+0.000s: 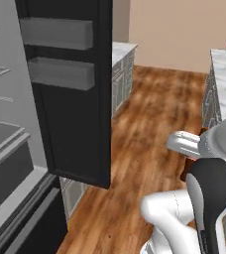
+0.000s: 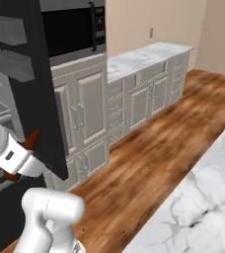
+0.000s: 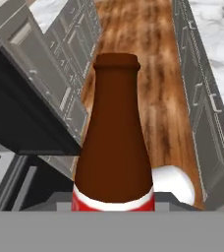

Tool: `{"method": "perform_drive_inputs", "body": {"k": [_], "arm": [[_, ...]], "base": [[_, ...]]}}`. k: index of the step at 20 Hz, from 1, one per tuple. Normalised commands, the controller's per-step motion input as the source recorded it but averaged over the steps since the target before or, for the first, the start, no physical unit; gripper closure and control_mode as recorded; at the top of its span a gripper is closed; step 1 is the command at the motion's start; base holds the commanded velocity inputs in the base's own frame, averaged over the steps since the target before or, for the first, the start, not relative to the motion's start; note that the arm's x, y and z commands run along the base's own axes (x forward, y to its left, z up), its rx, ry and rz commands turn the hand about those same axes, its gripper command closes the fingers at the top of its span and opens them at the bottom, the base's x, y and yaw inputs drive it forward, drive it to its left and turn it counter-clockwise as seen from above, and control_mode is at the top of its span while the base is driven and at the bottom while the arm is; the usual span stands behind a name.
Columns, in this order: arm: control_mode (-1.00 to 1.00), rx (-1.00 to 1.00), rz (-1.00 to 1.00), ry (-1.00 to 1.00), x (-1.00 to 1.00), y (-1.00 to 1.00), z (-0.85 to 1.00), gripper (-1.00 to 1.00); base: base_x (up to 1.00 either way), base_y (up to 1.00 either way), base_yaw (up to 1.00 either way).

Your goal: Open the fridge, grab two sodas, and place both sodas inside the bowl with ice on the dining counter.

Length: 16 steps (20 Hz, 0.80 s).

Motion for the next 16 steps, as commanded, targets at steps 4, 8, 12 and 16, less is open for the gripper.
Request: {"method": "perform_drive_inputs", "body": {"k": [4, 8, 12, 16], "arm": [[1.0, 0.0, 0.0, 0.0, 0.0, 0.0, 0.0, 1.0], [1.0, 0.0, 0.0, 0.0, 0.0, 0.0, 0.0, 1.0], [1.0, 0.0, 0.0, 0.0, 0.0, 0.0, 0.0, 1.0], [1.0, 0.0, 0.0, 0.0, 0.0, 0.0, 0.0, 1.0]], "base": [[-0.32, 0.03, -0.61], [-0.07, 0.11, -0.51], [0.4, 0.28, -0.33], [0.74, 0.18, -0.2]]}}
